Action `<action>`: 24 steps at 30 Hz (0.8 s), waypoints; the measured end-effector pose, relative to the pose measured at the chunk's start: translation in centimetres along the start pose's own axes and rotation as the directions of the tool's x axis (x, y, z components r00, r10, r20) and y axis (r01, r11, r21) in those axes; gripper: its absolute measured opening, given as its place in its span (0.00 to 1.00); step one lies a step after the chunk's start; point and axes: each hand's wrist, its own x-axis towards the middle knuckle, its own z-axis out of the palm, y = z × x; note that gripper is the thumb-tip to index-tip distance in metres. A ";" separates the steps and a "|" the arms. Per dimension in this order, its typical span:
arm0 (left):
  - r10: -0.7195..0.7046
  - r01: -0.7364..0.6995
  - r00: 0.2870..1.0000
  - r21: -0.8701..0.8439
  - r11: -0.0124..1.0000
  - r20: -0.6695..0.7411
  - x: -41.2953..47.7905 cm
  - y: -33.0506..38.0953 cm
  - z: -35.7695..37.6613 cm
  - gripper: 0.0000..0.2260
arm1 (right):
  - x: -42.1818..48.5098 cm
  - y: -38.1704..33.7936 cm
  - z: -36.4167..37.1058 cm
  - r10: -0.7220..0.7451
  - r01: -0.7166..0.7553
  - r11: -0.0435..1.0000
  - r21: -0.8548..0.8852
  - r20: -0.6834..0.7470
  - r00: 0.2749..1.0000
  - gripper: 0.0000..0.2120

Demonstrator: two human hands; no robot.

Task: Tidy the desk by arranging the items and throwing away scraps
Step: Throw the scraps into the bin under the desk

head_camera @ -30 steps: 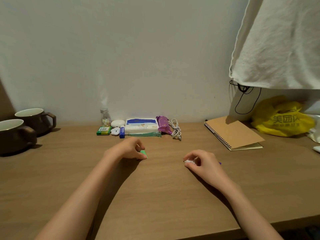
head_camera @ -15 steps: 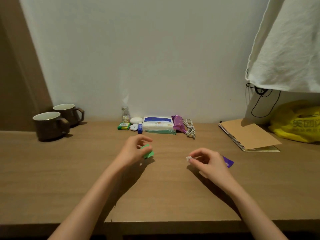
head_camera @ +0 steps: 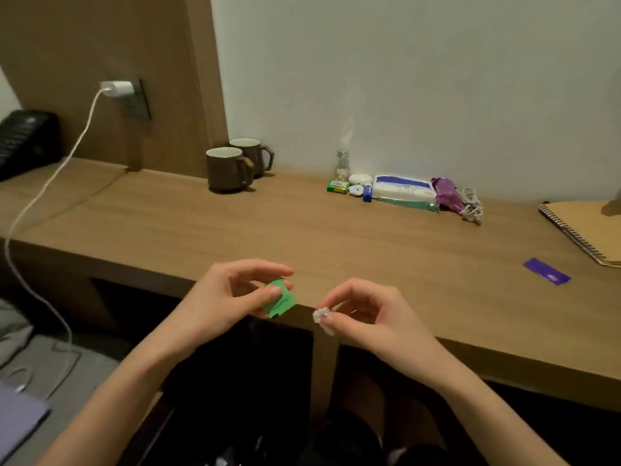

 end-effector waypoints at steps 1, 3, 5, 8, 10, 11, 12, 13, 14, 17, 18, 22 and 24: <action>-0.043 0.043 0.998 0.016 0.999 0.046 -1.1 -1.1 -0.8 0.12 | 0.1 0.3 1.3 -0.002 0.002 1.000 -0.002 0.053 0.999 0.04; -0.144 0.139 0.984 0.054 0.989 0.102 -3.0 -3.6 -2.0 0.11 | 0.2 1.5 3.7 0.003 0.001 1.000 -0.024 0.135 0.991 0.03; -0.245 0.235 0.962 0.090 0.968 0.124 -4.5 -6.7 -3.0 0.10 | 0.4 3.2 6.1 0.024 -0.014 0.999 -0.051 0.206 0.978 0.03; -0.384 0.374 0.919 0.114 0.921 0.089 -5.8 -12.1 -3.6 0.10 | 0.9 6.3 9.6 0.092 -0.061 0.992 -0.107 0.311 0.946 0.03; -0.465 0.457 0.884 0.129 0.880 0.045 -6.1 -15.7 -3.7 0.10 | 1.4 9.1 11.9 0.148 -0.097 0.982 -0.163 0.342 0.928 0.02; -0.505 0.496 0.862 0.134 0.858 0.037 -6.2 -17.6 -3.7 0.10 | 1.8 10.6 13.0 0.180 -0.118 0.974 -0.191 0.349 0.920 0.02; -0.538 0.529 0.842 0.142 0.837 0.040 -6.3 -19.7 -3.7 0.10 | 2.3 12.0 14.1 0.212 -0.142 0.966 -0.216 0.349 0.913 0.01; -0.564 0.551 0.825 0.159 0.819 0.046 -6.4 -21.7 -3.8 0.10 | 2.8 13.5 15.1 0.247 -0.173 0.957 -0.232 0.346 0.905 0.01; -0.584 0.569 0.810 0.181 0.802 0.046 -6.5 -23.7 -3.8 0.11 | 3.3 14.8 16.0 0.286 -0.211 0.947 -0.241 0.342 0.895 0.01; -0.654 0.643 0.756 0.205 0.738 -0.017 -6.8 -29.0 -3.5 0.12 | 4.9 18.6 18.6 0.435 -0.359 0.896 -0.262 0.345 0.832 0.03; -0.674 0.670 0.737 0.190 0.718 -0.051 -6.9 -30.5 -3.2 0.11 | 5.2 19.9 19.5 0.494 -0.425 0.868 -0.257 0.353 0.795 0.02; -0.734 0.753 0.658 0.130 0.646 -0.165 -7.6 -35.3 -2.4 0.11 | 5.6 24.5 23.0 0.643 -0.577 0.766 -0.284 0.296 0.706 0.04; -0.765 0.781 0.625 0.132 0.611 -0.157 -7.7 -36.6 -2.1 0.14 | 5.8 25.4 24.6 0.667 -0.607 0.745 -0.278 0.264 0.697 0.05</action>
